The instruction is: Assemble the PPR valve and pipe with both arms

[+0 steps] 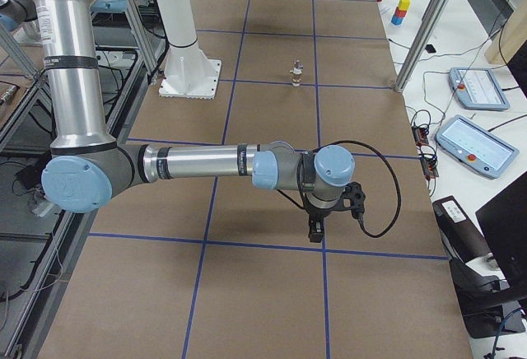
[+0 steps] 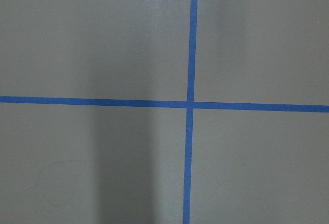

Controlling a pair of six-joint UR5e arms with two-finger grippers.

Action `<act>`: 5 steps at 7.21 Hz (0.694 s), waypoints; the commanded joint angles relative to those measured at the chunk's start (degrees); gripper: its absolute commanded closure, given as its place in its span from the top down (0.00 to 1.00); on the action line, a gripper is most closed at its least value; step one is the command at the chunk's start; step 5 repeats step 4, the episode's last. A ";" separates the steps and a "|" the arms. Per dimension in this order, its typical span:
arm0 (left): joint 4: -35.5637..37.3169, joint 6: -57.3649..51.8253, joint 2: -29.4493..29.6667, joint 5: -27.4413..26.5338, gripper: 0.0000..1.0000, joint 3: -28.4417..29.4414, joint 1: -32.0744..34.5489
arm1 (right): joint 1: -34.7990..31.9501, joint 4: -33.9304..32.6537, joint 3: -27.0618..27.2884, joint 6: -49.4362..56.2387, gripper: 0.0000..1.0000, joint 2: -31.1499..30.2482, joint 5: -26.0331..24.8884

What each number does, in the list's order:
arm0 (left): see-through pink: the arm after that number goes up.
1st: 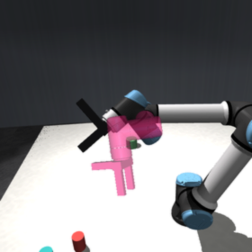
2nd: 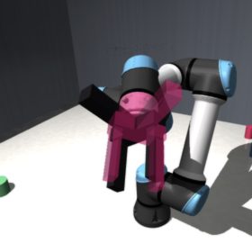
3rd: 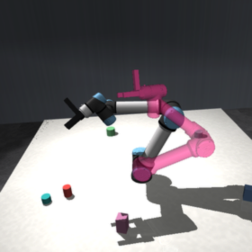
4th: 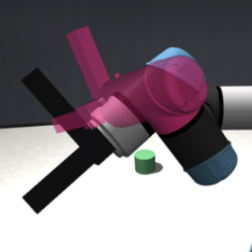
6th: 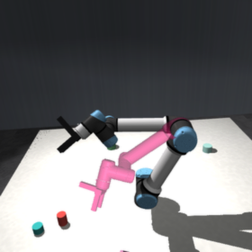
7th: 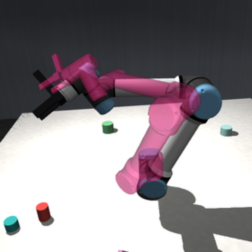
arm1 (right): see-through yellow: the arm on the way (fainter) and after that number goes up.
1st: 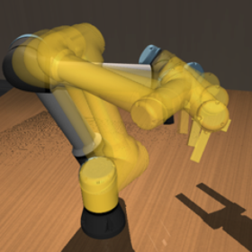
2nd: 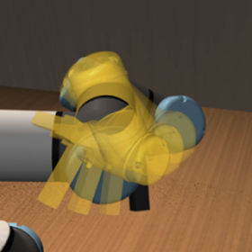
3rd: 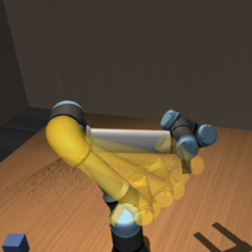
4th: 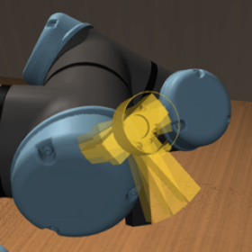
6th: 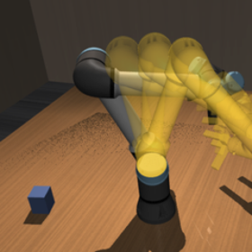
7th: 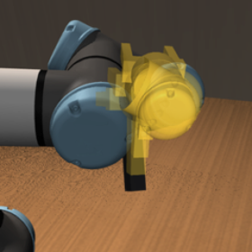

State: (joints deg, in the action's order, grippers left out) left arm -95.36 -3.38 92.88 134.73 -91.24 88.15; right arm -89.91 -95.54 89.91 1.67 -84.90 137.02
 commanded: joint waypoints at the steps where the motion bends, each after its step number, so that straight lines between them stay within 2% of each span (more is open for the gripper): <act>1: 0.00 0.04 0.02 0.00 1.00 0.10 0.00 | 0.00 0.00 0.17 0.00 0.99 0.00 0.00; 5: -0.09 0.04 -0.07 -0.09 1.00 0.19 -0.09 | 0.00 0.00 0.26 0.00 0.99 0.00 0.09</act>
